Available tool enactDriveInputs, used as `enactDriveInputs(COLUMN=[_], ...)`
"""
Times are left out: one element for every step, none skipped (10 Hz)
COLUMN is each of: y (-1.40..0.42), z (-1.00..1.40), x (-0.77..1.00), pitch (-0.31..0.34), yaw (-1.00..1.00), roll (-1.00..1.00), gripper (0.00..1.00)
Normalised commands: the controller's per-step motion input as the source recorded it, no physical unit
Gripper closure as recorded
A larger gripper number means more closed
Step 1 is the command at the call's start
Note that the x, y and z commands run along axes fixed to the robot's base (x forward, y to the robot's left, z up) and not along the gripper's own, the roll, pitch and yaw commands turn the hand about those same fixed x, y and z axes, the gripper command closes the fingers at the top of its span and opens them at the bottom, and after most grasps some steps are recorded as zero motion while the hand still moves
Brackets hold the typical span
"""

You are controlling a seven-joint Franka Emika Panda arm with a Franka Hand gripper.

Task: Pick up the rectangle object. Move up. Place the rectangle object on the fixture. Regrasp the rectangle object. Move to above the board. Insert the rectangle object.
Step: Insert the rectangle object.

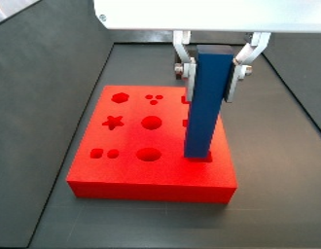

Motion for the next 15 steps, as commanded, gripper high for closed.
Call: enactDriveInputs(y=[0.06,0.02,0.01,0.00,0.00,0.00,0.00,0.04,0.04,0.06,0.01,0.00,0.00,0.00,0.00], z=[0.00,-0.01,0.00,0.01,0.00,0.00,-0.01,-0.04,-0.05,-0.04,-0.05,-0.07,-0.04,-0.03,-0.03], x=[0.00,0.00,0.01,0.01,0.00,0.00,0.09,0.20,0.24,0.23,0.17,0.01,0.00,0.00,0.00], pitch=[-0.051,-0.077,-0.113,-0.157,-0.111,-0.099,-0.093,-0.057,-0.037,-0.034,-0.033,-0.050,-0.051,-0.059,-0.080], yaw=[0.00,0.02,0.12,0.17,0.03,0.00,0.00,0.00,0.00,0.00,0.00,0.00,0.00,0.00,0.00], roll=[0.00,0.00,0.00,0.00,0.00,0.00,0.01,0.01,0.01,0.00,0.01,0.03,0.03,0.03,0.03], gripper=[1.00,1.00,1.00,1.00,1.00,1.00,1.00,1.00,1.00,1.00,1.00,1.00,1.00,1.00,1.00])
